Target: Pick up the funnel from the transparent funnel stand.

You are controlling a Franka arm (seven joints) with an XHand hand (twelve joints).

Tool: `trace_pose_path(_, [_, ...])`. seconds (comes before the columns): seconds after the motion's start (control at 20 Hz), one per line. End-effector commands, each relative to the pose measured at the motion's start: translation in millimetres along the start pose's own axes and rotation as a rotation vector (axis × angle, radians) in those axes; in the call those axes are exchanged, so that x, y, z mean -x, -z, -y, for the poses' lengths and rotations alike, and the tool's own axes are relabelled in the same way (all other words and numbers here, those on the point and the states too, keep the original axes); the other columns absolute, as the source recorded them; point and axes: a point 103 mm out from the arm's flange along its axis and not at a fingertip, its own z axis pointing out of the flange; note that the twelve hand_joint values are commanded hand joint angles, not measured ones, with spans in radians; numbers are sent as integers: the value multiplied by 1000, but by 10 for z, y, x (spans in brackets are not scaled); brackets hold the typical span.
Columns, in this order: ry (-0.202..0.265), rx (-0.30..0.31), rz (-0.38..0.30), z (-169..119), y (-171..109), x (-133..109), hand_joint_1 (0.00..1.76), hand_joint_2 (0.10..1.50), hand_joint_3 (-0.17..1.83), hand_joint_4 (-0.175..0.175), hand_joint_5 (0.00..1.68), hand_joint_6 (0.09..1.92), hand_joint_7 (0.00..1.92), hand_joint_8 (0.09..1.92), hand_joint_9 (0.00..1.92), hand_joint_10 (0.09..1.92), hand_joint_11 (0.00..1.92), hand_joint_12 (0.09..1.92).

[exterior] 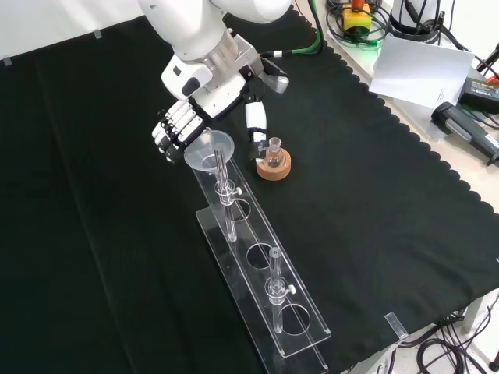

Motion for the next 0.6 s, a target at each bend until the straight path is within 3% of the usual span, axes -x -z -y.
trace_pose_path(0.05, [2, 8, -10, -1, 13, -5, 388, 650, 12, -23, 0, 87, 43, 87, 0, 87, 0, 87])
trace_pose_path(0.6, [12, 13, -2, -18, 35, -32, 383, 661, 15, -56, 0, 87, 197, 93, 16, 87, 0, 87])
